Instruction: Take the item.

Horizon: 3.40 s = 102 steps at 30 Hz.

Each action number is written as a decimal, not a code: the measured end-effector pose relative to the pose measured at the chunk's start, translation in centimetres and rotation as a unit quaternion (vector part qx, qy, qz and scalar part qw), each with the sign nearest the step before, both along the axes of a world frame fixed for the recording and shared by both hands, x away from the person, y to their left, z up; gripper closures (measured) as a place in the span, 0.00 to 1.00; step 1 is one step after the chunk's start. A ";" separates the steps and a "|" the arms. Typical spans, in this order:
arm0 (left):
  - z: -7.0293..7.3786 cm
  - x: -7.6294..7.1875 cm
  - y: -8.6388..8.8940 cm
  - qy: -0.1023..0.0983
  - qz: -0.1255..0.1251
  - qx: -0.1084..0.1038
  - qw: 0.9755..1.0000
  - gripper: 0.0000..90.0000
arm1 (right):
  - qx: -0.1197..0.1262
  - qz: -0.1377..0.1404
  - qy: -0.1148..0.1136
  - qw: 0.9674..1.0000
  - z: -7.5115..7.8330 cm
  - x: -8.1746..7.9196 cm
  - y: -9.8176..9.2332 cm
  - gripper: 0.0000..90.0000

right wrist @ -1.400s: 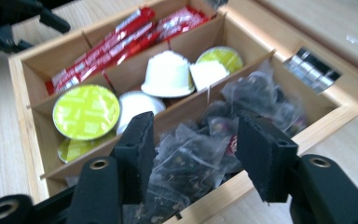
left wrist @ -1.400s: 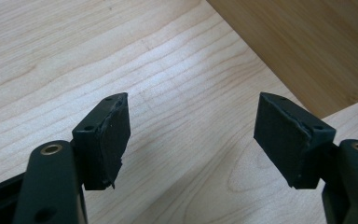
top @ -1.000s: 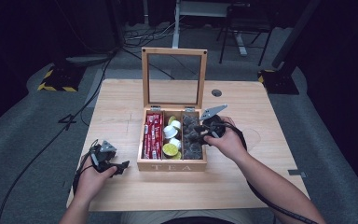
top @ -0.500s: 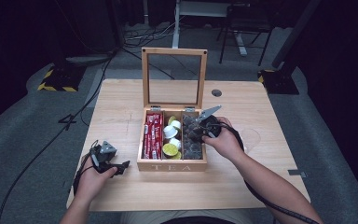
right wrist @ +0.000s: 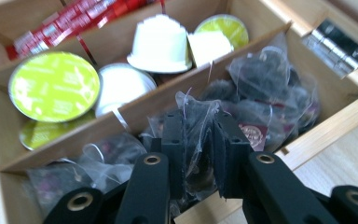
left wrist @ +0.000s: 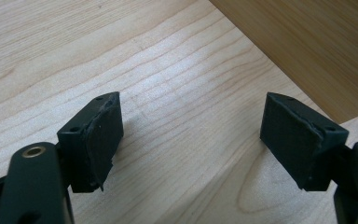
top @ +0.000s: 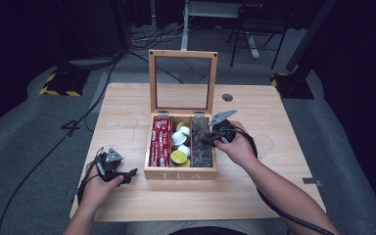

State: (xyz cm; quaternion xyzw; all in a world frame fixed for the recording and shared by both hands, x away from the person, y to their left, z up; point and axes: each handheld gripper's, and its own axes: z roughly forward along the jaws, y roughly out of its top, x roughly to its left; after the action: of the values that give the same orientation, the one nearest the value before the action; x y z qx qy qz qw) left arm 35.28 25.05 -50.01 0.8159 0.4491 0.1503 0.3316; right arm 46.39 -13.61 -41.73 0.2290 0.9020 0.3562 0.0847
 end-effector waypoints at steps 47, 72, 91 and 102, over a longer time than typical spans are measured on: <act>-0.4 0.5 0.1 -0.015 -0.003 0.004 1.000 0.19 | 0.121 -0.046 -0.079 0.988 7.5 -3.0 -9.6 0.85; -0.4 0.5 0.1 -0.016 -0.001 0.004 1.000 0.19 | 0.082 -0.127 -0.085 0.985 6.8 -4.1 -17.2 0.85; -0.4 0.5 0.1 -0.015 -0.001 0.005 1.000 0.18 | 0.055 -0.147 -0.056 0.986 3.7 -4.4 -19.0 0.85; -0.4 0.6 0.0 -0.016 -0.001 0.004 1.000 0.18 | 0.029 -0.147 -0.039 0.988 2.2 -4.2 -18.9 0.84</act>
State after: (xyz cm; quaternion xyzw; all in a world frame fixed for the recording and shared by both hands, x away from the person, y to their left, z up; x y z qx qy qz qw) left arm 35.86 25.06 -50.43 0.8154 0.4423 0.1645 0.3354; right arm 42.18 -32.48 -39.50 0.3477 0.8436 0.3747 0.1644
